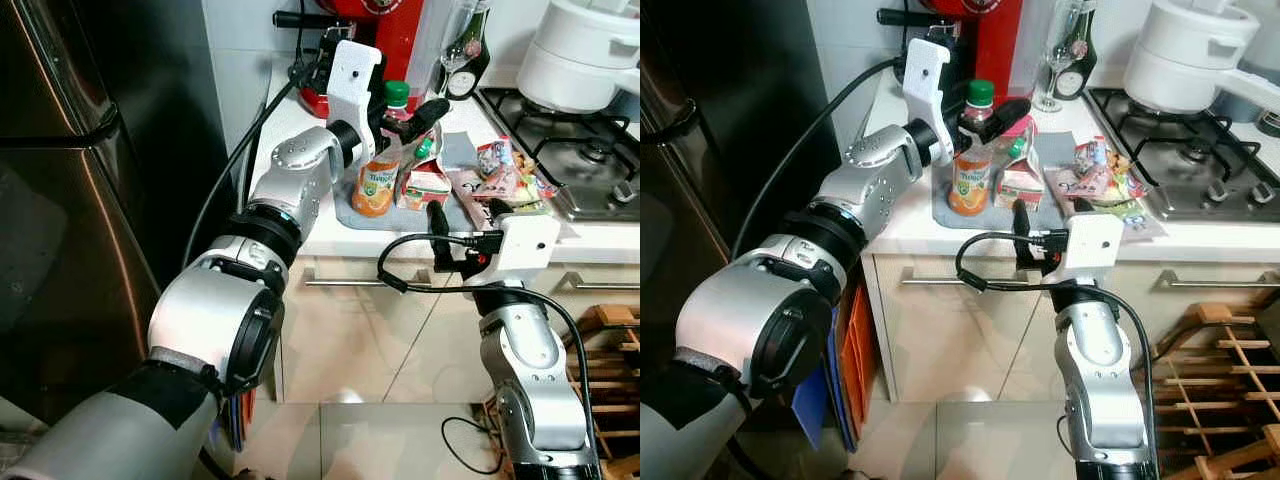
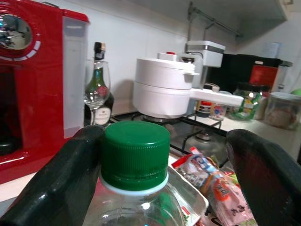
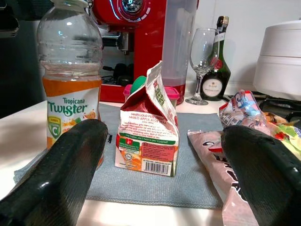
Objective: Restocking fridge
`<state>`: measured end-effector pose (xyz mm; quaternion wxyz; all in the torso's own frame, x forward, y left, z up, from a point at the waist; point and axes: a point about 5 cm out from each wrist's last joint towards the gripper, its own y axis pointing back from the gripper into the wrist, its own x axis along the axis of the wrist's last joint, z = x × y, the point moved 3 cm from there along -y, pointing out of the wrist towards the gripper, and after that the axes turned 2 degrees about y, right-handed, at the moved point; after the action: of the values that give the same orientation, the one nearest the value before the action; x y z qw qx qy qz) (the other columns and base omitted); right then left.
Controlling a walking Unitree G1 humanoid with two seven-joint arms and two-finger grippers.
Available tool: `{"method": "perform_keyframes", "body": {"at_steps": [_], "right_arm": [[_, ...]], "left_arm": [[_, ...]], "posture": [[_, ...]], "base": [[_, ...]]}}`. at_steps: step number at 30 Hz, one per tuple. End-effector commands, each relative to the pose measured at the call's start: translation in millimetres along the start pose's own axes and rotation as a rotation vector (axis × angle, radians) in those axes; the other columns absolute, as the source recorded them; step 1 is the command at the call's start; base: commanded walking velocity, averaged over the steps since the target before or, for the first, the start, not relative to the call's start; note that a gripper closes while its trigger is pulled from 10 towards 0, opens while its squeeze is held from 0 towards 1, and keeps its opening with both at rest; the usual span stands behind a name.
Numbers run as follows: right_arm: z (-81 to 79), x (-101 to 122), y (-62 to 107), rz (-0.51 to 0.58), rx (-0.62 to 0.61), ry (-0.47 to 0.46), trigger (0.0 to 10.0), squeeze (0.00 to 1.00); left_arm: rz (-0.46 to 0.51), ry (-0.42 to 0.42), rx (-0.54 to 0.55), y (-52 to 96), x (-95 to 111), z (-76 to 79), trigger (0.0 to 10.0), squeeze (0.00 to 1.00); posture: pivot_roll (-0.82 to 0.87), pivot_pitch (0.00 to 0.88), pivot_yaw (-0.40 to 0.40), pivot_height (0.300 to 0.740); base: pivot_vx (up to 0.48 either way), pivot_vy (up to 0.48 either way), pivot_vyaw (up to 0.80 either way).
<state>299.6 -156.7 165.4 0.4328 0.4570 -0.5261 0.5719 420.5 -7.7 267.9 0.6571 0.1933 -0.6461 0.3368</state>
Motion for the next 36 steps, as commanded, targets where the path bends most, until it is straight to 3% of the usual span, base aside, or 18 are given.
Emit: {"method": "perform_keyframes", "body": {"at_steps": [1,4,5,6,7,12,21,26,31,36], "right_arm": [[1.3,2.4,-0.9,0.002,0.000,-0.002,10.0,0.00],[1.0,2.1,-1.1,0.000,0.002,-0.002,10.0,0.00],[0.9,2.0,-1.2,-0.001,0.003,-0.002,10.0,0.00],[0.8,1.9,-1.4,-0.001,0.004,-0.002,10.0,0.00],[0.9,1.8,-1.7,-0.002,0.005,-0.001,10.0,0.00],[1.3,1.0,-3.0,-0.005,0.004,0.003,10.0,0.00],[5.3,-1.1,-6.3,-0.015,-0.009,-0.003,10.0,0.00],[4.5,-1.2,-8.2,-0.015,-0.005,-0.003,10.0,0.00],[3.6,-3.9,-9.5,-0.021,-0.002,-0.005,10.0,0.00],[4.2,-5.2,-10.1,-0.024,-0.004,-0.008,10.0,0.00]], "left_arm": [[-0.038,0.025,0.013,0.4,-8.7,-0.2,10.0,0.00],[-0.049,0.021,0.009,0.3,-10.9,0.7,10.0,0.00],[-0.057,0.018,0.002,0.2,-12.7,2.1,4.8,0.00],[-0.075,0.009,0.002,0.3,-16.1,2.8,4.8,0.00],[-0.100,-0.004,-0.007,0.6,-21.0,4.6,0.0,0.00],[-0.214,-0.007,0.017,5.2,-43.5,3.5,0.0,0.00],[-0.224,-0.022,0.012,7.5,-48.4,3.5,0.0,0.00],[-0.190,-0.012,-0.003,6.3,-42.1,4.2,0.0,0.00],[-0.081,-0.008,0.012,4.9,-18.2,-2.7,0.0,0.00],[-0.013,-0.082,0.023,5.0,-0.8,-6.7,0.0,0.00]], "posture": [[-0.17,0.000,0.009,0.740],[-0.17,0.000,0.009,0.740],[-0.17,0.000,0.009,0.740],[-0.17,0.000,0.009,0.740],[-0.18,0.000,0.009,0.740],[-0.18,0.000,0.009,0.740],[-0.17,0.000,0.001,0.740],[-0.16,0.000,0.000,0.740],[-0.16,0.000,-0.001,0.740],[-0.15,0.000,-0.004,0.740]], "base": [[0.000,0.000,0.00],[0.000,0.000,0.00],[0.000,0.000,0.00],[0.000,0.000,0.00],[0.000,0.000,0.00],[0.000,0.000,0.00],[0.000,0.000,0.00],[0.000,0.000,0.00],[0.000,0.000,0.00],[0.000,0.000,0.00]]}}
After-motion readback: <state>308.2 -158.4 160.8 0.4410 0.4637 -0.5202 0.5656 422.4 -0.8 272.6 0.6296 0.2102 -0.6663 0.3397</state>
